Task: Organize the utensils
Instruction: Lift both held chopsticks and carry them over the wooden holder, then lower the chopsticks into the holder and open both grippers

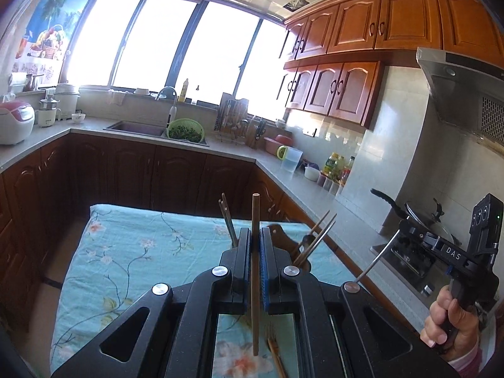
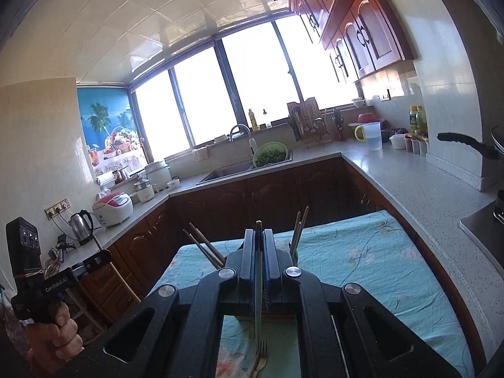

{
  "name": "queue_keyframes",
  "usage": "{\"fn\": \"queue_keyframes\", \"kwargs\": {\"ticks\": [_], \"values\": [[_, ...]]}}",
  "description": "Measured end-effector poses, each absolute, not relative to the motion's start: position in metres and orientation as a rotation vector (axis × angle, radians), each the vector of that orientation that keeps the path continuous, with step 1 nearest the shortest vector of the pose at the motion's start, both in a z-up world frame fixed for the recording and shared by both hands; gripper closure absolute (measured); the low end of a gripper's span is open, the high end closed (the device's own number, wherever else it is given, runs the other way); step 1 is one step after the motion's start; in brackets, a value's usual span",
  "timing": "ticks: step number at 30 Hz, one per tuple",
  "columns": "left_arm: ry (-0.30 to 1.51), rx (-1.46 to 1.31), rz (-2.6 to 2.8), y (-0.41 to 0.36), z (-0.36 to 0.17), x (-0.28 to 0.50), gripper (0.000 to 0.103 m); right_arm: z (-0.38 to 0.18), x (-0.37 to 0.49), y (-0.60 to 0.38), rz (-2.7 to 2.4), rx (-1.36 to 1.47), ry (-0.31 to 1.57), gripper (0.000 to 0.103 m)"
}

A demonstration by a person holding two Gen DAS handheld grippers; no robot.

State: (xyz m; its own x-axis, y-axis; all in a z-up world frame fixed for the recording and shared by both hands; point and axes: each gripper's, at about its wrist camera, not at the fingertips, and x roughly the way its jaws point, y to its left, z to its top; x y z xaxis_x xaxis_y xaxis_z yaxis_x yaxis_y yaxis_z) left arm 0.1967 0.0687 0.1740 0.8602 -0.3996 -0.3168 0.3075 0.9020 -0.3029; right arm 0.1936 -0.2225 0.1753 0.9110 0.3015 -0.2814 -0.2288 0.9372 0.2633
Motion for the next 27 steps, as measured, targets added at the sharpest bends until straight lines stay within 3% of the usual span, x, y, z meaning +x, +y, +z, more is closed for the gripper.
{"fn": "queue_keyframes", "kwargs": {"ticks": [13,27], "values": [[0.259,-0.272,-0.324,0.041,0.178,0.27,0.099,0.204,0.267,-0.225,0.251,0.263,0.256,0.099],[0.347,-0.3,-0.263,0.01,0.104,0.326,0.099,0.147,0.297,-0.217,0.21,0.232,0.331,0.099]]}}
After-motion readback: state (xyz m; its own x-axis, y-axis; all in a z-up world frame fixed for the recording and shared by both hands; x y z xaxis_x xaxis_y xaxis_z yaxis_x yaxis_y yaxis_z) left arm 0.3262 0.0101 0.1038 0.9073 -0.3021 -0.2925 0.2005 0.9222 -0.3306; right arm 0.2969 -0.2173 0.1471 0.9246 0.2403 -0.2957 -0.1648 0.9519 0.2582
